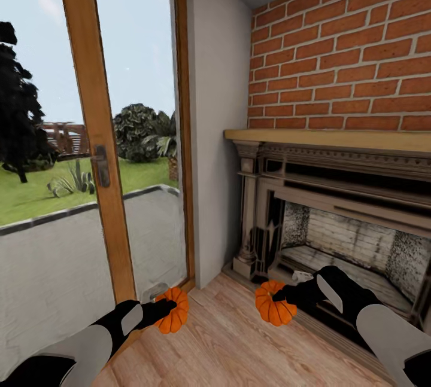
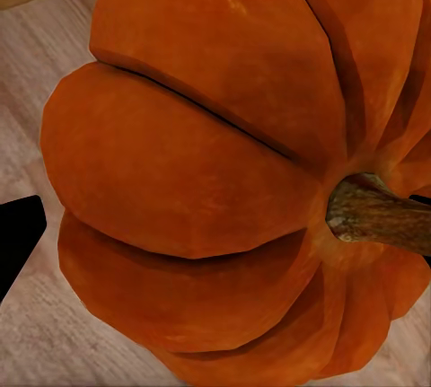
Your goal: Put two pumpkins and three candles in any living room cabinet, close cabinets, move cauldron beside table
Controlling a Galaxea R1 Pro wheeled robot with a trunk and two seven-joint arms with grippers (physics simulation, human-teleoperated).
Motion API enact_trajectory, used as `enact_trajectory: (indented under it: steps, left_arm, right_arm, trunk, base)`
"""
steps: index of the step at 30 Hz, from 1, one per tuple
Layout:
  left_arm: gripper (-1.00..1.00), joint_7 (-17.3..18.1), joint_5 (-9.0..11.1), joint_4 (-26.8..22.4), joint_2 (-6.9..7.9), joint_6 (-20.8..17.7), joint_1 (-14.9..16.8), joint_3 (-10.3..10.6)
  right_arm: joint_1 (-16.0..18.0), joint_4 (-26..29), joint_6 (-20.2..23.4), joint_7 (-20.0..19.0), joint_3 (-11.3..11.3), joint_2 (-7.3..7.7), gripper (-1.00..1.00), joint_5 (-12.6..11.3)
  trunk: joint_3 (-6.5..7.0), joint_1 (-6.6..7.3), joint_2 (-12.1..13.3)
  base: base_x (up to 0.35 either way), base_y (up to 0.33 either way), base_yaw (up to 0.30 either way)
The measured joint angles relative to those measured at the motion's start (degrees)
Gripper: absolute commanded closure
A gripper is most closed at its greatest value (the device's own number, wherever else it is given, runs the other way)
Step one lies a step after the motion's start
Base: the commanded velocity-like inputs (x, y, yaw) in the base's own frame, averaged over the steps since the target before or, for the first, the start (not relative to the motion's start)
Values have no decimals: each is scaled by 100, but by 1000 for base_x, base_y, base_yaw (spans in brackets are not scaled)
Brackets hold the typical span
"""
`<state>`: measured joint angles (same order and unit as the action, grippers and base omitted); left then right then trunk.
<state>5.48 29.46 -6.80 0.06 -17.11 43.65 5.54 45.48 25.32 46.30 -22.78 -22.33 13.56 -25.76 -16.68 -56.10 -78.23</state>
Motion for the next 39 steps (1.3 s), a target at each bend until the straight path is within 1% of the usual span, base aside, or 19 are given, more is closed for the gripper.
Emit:
enact_trajectory:
  steps: [39]
  left_arm:
    - [100,4,9,20,0,0,-1,-4]
  right_arm:
    - [0,2,-7,0,-1,0,100,0]
  trunk:
    - [342,857,1565]
  base:
    - [0,0,0]
